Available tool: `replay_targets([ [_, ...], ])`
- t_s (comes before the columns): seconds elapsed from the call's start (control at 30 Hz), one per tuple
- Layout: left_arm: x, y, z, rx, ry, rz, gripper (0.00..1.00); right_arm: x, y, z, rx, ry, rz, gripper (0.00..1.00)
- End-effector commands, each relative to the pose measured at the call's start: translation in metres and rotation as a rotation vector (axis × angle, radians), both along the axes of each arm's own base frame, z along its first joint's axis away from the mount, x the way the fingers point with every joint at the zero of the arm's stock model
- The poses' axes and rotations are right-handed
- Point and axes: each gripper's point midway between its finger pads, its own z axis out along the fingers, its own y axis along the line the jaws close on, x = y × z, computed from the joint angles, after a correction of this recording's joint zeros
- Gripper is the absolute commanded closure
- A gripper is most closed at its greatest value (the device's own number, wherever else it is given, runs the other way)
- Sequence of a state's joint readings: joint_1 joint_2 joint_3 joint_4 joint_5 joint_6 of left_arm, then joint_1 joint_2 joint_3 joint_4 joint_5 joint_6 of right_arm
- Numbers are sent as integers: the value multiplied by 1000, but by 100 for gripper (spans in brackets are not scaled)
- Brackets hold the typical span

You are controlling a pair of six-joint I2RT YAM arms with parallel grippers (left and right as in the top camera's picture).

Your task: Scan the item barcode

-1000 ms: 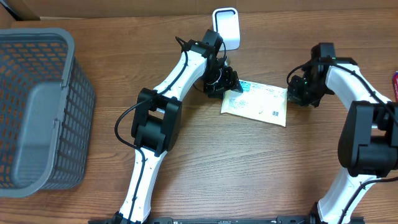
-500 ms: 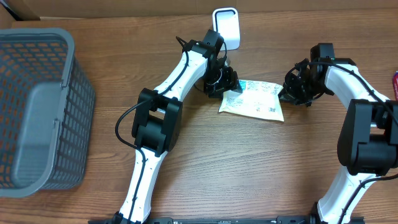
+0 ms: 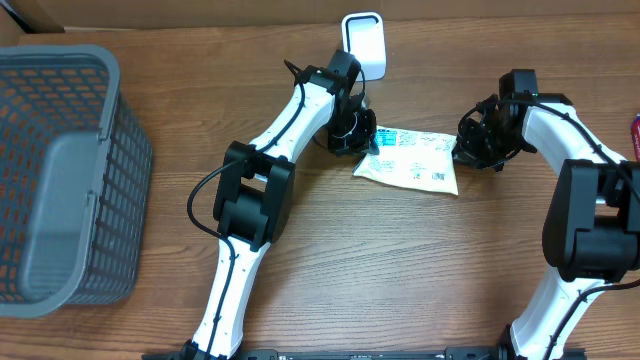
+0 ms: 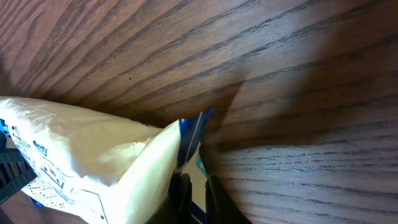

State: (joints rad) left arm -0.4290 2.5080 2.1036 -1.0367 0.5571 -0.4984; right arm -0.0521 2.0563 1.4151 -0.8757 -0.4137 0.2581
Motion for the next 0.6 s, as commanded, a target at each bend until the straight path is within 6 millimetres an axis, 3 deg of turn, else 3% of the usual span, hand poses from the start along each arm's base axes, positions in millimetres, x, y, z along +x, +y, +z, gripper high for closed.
replay_targets([
  [0.0,-9,1,-27,51,35,-7,96,-4,4,-5,7,20,12,89],
  [0.27,13,-7,31,-20,-151,-77,96,-2,20,3,106,-17,66,89],
  [0.57,16,-11,101,-85,-277,-87,96,1,41,5,118,-41,103,88],
])
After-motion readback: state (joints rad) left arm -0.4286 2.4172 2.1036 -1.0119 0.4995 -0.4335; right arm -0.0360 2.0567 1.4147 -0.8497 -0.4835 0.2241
